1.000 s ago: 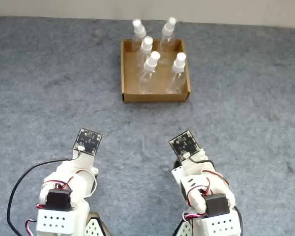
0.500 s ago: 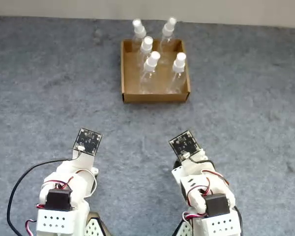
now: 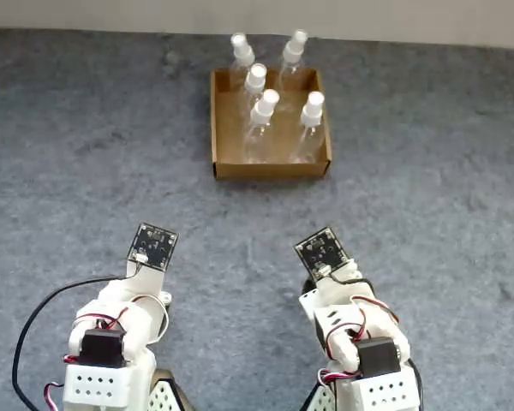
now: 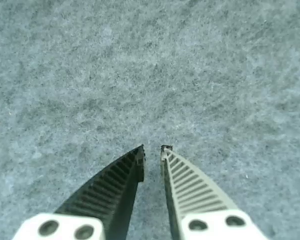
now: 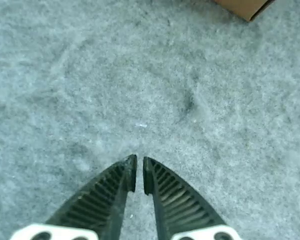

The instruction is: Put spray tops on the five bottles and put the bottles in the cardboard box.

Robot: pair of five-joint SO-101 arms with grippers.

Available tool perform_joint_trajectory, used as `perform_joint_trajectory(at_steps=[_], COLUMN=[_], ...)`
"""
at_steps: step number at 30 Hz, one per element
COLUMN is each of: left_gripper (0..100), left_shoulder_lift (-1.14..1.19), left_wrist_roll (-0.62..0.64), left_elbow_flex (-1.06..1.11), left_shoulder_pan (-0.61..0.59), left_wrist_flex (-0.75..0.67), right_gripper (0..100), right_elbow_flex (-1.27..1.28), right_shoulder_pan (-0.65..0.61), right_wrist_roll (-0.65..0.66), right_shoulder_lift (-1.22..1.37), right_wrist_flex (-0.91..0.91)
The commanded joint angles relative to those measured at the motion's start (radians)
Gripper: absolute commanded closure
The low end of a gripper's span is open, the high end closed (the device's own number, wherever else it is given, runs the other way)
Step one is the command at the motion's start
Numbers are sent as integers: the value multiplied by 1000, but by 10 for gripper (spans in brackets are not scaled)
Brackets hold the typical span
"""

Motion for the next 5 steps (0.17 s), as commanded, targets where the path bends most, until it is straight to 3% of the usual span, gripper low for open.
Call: perform_joint_trajectory(at_steps=[1, 5], left_gripper=[974, 974], left_shoulder_lift=[-7, -7], left_wrist_roll=[-5, -5], left_elbow_flex=[19, 19], left_shoulder_pan=[15, 15], left_wrist_flex=[0, 0], right_gripper=[995, 995], right_elbow_flex=[168, 168], right_shoulder_pan=[1, 1], right_wrist_roll=[11, 11], right_shoulder_lift=[-18, -18], right_wrist_flex=[7, 7])
